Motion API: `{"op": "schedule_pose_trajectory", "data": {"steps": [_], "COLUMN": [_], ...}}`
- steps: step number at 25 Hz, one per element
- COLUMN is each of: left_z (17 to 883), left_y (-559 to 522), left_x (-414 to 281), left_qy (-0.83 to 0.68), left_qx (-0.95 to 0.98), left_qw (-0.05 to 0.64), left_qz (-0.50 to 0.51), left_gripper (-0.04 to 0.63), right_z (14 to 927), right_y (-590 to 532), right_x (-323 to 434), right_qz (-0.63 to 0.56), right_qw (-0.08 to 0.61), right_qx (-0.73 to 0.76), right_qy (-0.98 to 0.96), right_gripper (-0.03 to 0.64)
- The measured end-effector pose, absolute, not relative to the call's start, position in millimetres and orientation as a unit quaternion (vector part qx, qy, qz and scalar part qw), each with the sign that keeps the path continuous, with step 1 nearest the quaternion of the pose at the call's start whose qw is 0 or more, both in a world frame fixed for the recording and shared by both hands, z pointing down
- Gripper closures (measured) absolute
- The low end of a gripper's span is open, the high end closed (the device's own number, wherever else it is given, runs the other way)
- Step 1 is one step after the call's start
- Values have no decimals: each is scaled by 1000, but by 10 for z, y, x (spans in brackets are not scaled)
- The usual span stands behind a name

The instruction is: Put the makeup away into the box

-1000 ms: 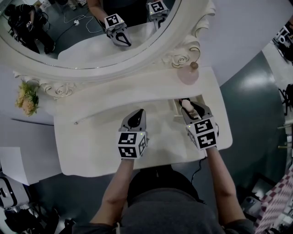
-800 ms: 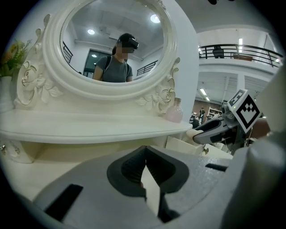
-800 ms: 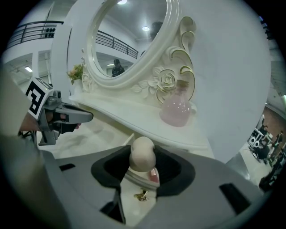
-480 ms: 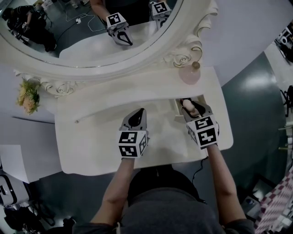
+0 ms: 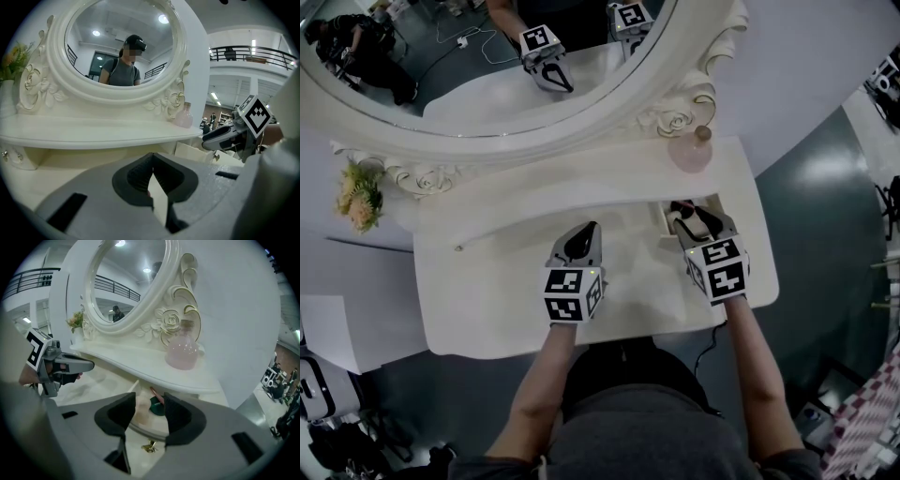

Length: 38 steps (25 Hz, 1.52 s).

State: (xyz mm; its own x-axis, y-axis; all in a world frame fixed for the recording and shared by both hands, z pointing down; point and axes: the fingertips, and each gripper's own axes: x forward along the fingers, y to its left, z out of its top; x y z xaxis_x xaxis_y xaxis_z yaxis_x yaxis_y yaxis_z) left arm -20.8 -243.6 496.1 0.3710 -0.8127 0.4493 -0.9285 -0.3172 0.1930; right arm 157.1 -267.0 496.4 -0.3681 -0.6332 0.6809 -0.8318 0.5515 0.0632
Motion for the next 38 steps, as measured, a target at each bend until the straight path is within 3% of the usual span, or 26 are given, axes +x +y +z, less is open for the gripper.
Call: {"op": "schedule_pose_trajectory", "data": {"steps": [15, 38], "left_z": [4851, 4528], "left_y": [-2395, -2114], "left_x": [-331, -762], "left_qy": [-555, -586], "left_qx": [796, 783], "left_qw": [205, 179], "left_qz": [130, 105], "left_gripper": [589, 589], "right_z": [4747, 4318], "right_y": [-2626, -2266], "right_x": [1486, 1222], "right_qz": [159, 147], "right_qw": [249, 148], "right_qx": [481, 502], "right_qy": [-825, -839], "right_gripper": [450, 580]}}
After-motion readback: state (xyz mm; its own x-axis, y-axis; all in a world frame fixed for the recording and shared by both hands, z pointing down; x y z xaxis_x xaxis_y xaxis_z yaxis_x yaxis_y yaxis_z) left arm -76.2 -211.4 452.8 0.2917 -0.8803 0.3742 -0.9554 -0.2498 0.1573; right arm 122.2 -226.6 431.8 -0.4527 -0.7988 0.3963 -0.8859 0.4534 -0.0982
